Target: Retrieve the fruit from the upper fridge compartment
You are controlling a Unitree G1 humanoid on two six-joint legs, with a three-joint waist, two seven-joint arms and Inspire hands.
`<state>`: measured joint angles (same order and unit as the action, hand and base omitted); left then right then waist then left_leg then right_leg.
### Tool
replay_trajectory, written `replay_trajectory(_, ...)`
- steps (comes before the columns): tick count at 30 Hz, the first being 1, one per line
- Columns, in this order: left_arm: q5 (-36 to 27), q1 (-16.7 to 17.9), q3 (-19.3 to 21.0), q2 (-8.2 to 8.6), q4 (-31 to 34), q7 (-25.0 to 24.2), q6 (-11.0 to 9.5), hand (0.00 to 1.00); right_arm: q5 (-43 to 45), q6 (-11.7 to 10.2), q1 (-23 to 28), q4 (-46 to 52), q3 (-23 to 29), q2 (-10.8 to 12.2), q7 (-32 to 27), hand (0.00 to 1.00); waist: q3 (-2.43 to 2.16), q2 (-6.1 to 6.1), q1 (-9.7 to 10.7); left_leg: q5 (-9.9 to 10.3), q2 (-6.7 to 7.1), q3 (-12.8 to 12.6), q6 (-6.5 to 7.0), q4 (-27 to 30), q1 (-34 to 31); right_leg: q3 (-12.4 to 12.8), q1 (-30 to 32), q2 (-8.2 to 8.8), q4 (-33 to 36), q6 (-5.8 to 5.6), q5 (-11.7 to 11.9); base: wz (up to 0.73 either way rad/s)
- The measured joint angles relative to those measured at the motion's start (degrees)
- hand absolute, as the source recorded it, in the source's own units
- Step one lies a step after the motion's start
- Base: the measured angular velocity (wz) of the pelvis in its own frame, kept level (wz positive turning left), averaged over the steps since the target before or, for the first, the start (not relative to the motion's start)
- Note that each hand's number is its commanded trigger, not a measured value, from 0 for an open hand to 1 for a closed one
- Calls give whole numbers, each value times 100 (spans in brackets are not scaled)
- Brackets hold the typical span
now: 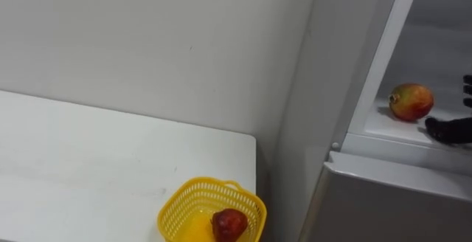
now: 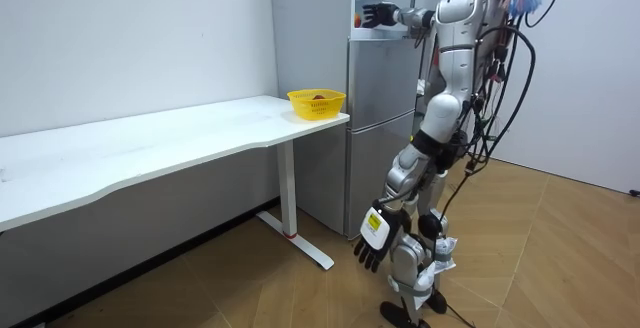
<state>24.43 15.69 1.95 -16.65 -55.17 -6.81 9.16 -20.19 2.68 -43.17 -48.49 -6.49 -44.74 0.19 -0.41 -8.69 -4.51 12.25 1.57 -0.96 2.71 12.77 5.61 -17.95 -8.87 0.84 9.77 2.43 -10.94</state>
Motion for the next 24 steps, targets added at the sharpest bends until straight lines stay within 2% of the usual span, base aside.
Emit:
replay_trajectory(10, 4, 13, 2, 49, -3, -13, 15, 0, -467, 74, 0, 203, -5, 32, 151, 0, -24, 102, -50, 1, -1, 21, -1, -14, -2, -63, -13, 3, 2, 0, 0, 1)
replay_trajectory(17, 7, 39, 2, 50, -55, -42, 17, 0, -654, 74, 0, 216, 8, 183, 253, 0, -21, 93, -66, 2, 1, 58, -3, -10, -4, -66, -26, 5, 10, 0, 0, 0)
replay_trajectory(20, 4, 30, 1, 48, -83, -56, 7, 0, -653, 72, -5, 250, 5, 238, 350, 0, -7, 67, -79, 2, 4, 71, -3, -3, -3, -67, -25, 8, 23, 0, -1, 0)
replay_trajectory(24, -2, 13, -2, 45, -126, -57, -65, 0, -654, 48, -6, 251, 3, 246, 439, 0, 46, 39, -161, 2, 3, 73, -3, -1, -4, -68, -19, 7, 20, 1, -2, 0)
